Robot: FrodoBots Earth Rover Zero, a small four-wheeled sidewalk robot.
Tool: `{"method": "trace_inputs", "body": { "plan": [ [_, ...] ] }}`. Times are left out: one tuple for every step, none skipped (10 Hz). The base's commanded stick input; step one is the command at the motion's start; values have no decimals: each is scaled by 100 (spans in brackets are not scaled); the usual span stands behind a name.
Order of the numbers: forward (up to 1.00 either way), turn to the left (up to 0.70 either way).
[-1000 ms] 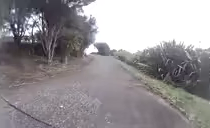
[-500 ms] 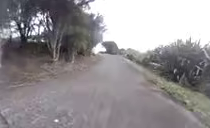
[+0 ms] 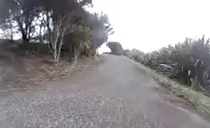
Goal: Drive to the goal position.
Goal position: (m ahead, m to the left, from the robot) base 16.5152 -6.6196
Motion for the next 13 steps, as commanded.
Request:
{"method": "trace_inputs", "body": {
  "plan": [
    [100,-22],
    [100,-37],
    [100,-40],
    [100,-40],
    [100,-40],
    [100,-40],
    [100,-40],
    [100,-28],
    [100,7],
    [100,14],
    [100,12],
    [100,11],
    [100,11]
  ]
}}
